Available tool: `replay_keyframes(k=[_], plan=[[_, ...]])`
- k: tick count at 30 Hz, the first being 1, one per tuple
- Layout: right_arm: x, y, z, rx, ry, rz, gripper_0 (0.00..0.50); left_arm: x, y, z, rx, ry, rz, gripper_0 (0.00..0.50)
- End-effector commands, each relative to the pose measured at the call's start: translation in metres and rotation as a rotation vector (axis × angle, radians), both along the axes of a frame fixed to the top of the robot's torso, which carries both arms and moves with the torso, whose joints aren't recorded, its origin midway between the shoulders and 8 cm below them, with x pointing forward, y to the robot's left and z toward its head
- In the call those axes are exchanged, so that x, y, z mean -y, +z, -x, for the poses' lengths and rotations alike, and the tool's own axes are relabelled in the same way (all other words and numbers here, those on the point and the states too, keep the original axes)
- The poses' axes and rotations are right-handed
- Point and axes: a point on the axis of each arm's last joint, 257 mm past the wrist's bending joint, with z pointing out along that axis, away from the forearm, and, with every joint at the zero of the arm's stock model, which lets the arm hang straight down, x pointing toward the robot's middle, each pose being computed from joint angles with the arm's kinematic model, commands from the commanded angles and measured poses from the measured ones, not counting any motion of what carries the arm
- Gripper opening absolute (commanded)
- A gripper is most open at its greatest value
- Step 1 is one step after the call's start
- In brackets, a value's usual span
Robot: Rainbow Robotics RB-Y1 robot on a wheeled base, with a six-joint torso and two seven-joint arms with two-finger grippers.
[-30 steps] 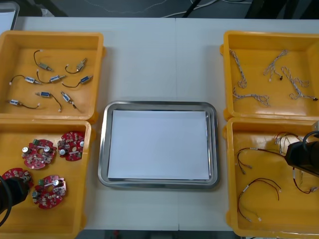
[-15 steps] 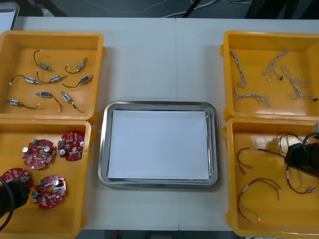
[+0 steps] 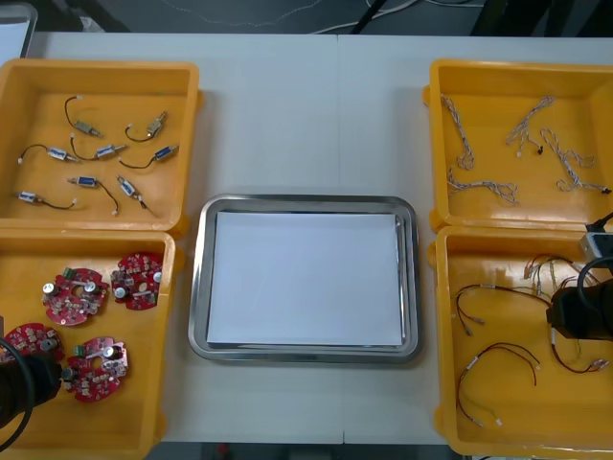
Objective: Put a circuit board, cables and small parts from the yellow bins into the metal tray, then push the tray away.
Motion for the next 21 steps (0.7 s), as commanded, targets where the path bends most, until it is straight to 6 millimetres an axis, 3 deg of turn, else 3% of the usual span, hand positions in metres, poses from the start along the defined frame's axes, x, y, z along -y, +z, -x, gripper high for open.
replay_keyframes(k=[1,9,21], plan=[[0.002,0.003,0.007,0.004,0.115,0.046,0.500,0.009,0.000,-0.008,0.015,-0.019,0.000,0.500],[0.000,-0.010,0.012,-0.020,0.175,0.032,0.500,0.010,0.000,-0.010,0.017,-0.010,0.006,0.500],[0.006,-0.035,0.019,-0.068,0.130,-0.004,0.500,0.009,0.014,-0.030,0.063,0.005,0.006,0.500]])
